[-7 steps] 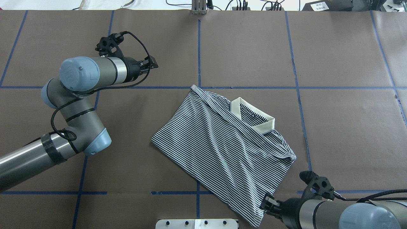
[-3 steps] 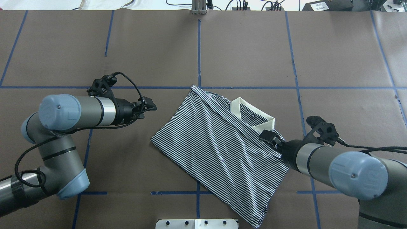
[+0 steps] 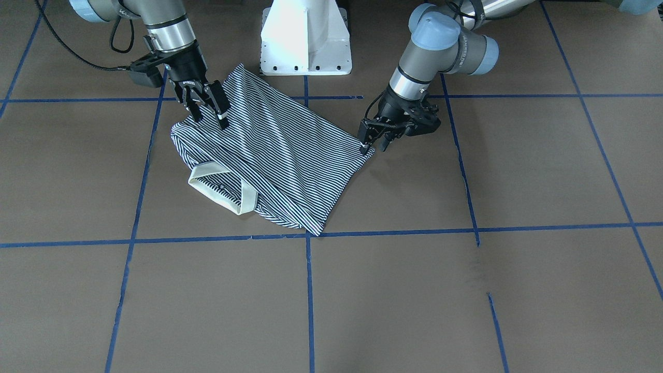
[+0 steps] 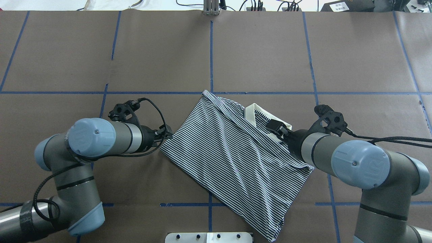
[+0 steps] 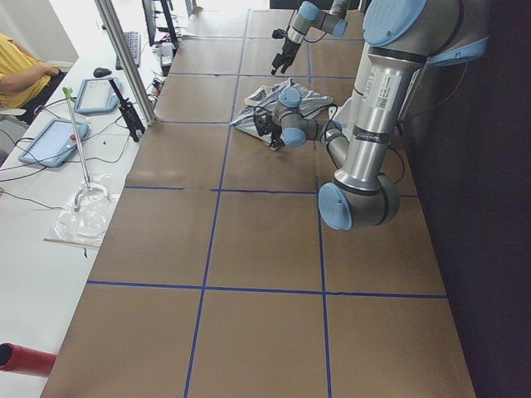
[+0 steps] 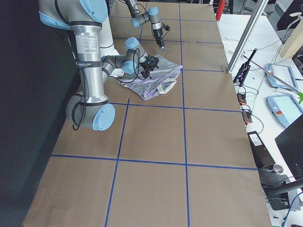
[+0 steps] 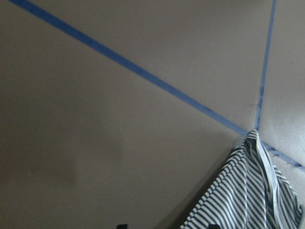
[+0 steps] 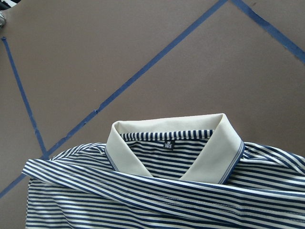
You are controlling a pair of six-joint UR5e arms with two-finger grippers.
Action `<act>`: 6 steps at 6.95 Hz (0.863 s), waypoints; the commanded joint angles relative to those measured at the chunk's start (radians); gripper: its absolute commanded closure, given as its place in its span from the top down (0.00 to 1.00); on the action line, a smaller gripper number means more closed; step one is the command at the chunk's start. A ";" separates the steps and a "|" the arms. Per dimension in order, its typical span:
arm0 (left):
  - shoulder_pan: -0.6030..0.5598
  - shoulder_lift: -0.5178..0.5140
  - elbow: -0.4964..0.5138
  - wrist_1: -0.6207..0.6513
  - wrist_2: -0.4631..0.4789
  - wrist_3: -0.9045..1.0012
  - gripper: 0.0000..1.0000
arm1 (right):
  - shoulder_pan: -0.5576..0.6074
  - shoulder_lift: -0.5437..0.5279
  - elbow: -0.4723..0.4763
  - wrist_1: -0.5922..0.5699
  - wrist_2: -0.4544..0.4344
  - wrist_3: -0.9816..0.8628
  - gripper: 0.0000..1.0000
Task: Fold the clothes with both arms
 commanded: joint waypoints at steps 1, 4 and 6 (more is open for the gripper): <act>0.049 -0.027 0.007 0.061 0.034 -0.006 0.64 | 0.004 0.009 -0.005 0.000 -0.001 -0.001 1.00; 0.049 -0.019 0.020 0.061 0.036 -0.006 0.61 | 0.004 0.009 -0.006 0.000 0.001 -0.001 1.00; 0.049 -0.014 0.027 0.061 0.037 -0.006 0.55 | 0.004 0.009 -0.008 0.000 0.001 -0.001 1.00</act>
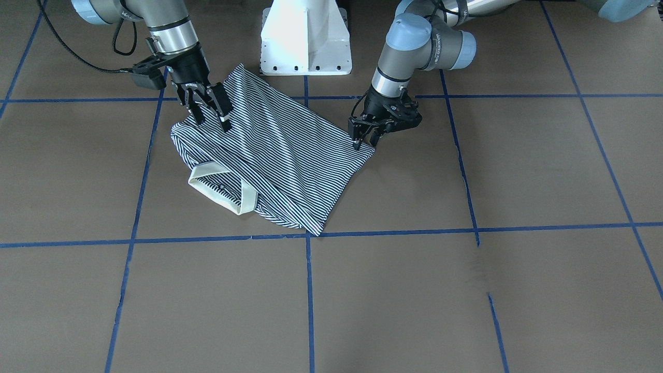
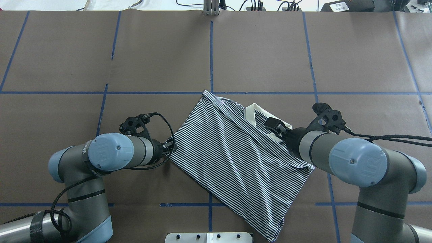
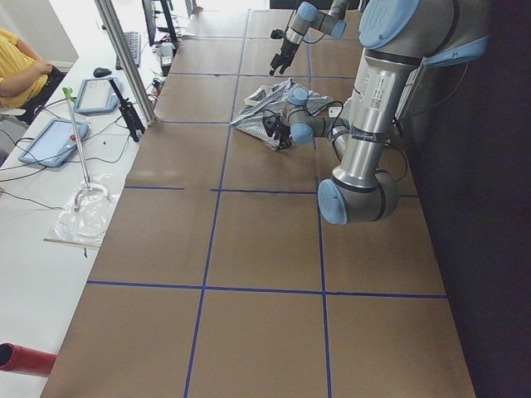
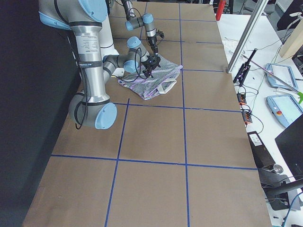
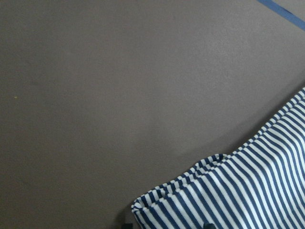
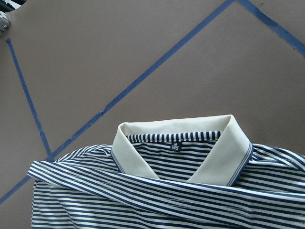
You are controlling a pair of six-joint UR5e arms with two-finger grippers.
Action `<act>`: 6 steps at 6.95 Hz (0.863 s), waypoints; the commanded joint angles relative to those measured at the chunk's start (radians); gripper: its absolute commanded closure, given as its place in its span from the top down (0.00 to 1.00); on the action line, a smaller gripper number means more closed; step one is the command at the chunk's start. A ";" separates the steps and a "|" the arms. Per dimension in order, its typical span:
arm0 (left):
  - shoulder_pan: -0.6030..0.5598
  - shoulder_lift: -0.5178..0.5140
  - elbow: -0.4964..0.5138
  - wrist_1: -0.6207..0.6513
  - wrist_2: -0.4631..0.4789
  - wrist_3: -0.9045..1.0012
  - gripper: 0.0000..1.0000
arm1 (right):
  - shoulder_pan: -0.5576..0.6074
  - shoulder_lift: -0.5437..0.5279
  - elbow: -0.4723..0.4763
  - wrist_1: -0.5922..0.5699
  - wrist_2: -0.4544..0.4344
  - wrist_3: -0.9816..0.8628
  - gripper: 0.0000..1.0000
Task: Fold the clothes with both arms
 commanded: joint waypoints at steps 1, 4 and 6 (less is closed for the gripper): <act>-0.001 0.002 0.012 0.002 0.029 0.000 0.45 | -0.001 0.000 -0.004 0.000 0.001 0.000 1.00; -0.014 0.001 0.012 0.006 0.034 0.000 0.00 | -0.002 0.000 -0.013 0.002 0.001 0.000 1.00; -0.094 -0.001 0.006 0.005 0.018 0.137 0.00 | -0.002 0.000 -0.017 0.002 0.001 0.000 1.00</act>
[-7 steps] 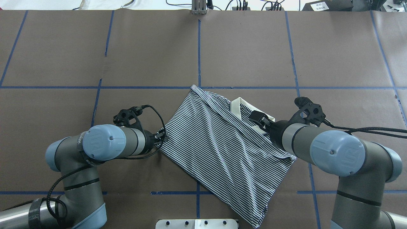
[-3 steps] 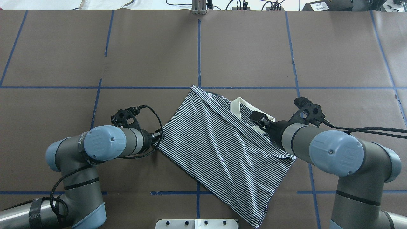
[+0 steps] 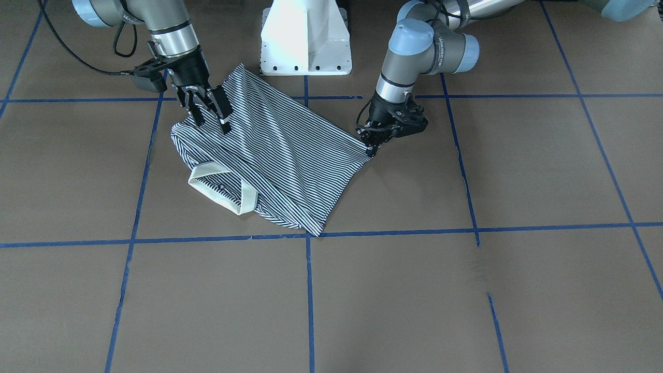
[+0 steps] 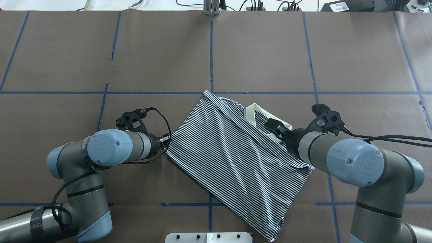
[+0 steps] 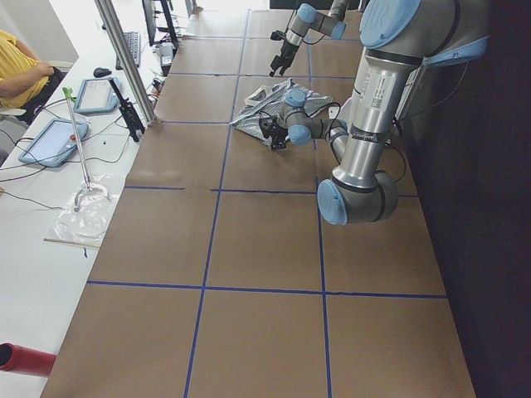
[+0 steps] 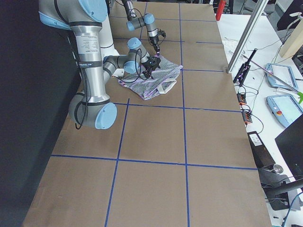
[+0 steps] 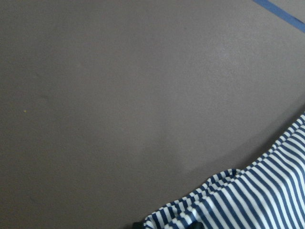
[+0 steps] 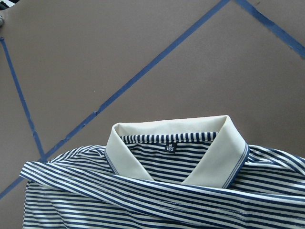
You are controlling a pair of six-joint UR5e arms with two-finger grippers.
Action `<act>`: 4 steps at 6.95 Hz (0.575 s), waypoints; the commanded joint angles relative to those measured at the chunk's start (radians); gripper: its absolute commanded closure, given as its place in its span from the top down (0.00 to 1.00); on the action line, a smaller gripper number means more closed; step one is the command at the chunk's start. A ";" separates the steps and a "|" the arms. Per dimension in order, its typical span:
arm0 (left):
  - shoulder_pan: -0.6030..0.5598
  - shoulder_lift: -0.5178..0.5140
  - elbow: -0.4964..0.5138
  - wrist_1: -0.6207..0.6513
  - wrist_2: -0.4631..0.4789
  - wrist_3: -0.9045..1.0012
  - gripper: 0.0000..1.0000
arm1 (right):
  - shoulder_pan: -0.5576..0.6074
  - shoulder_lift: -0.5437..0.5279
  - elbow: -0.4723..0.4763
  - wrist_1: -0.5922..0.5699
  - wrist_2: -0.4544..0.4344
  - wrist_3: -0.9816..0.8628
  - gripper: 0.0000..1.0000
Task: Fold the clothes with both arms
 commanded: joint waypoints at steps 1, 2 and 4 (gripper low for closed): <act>-0.147 -0.005 0.017 -0.005 -0.014 0.258 0.00 | 0.000 0.002 -0.005 0.000 0.000 0.000 1.00; -0.257 -0.043 0.104 -0.035 -0.146 0.386 0.00 | -0.002 0.002 -0.005 0.002 0.000 0.001 1.00; -0.370 -0.288 0.494 -0.240 -0.256 0.453 0.00 | -0.003 0.014 -0.014 0.002 0.000 0.001 1.00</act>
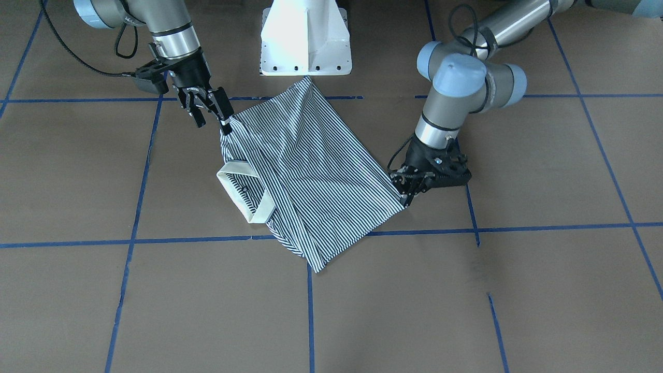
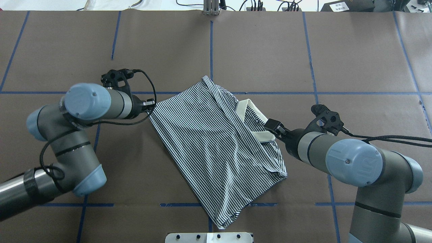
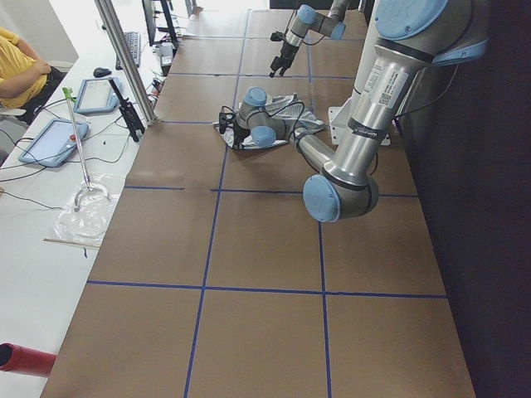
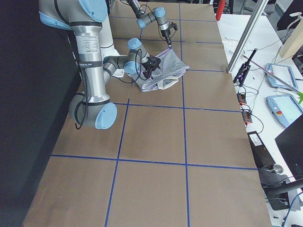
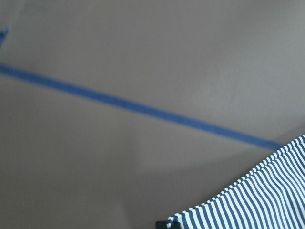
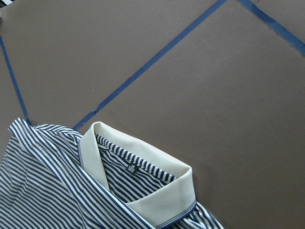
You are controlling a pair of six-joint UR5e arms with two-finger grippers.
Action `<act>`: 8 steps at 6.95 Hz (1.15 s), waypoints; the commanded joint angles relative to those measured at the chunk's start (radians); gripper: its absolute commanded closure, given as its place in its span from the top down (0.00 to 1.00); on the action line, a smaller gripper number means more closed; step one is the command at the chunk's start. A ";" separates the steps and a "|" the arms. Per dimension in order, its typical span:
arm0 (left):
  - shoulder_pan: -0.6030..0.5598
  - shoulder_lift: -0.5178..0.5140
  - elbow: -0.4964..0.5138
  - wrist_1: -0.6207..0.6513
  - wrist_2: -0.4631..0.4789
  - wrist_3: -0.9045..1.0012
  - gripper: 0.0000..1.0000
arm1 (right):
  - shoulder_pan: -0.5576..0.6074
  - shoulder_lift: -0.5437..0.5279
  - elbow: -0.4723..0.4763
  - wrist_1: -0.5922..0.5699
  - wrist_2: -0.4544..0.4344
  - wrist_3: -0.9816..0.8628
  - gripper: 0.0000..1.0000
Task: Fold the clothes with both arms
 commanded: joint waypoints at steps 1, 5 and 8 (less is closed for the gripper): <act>-0.094 -0.236 0.384 -0.189 -0.054 0.046 0.00 | 0.001 0.007 -0.003 0.001 0.000 0.000 1.00; -0.141 -0.320 0.606 -0.370 -0.054 0.050 0.40 | -0.002 0.147 -0.106 0.000 -0.006 0.000 1.00; -0.206 -0.117 0.287 -0.367 -0.174 -0.032 0.46 | -0.007 0.359 -0.338 -0.008 0.039 -0.082 1.00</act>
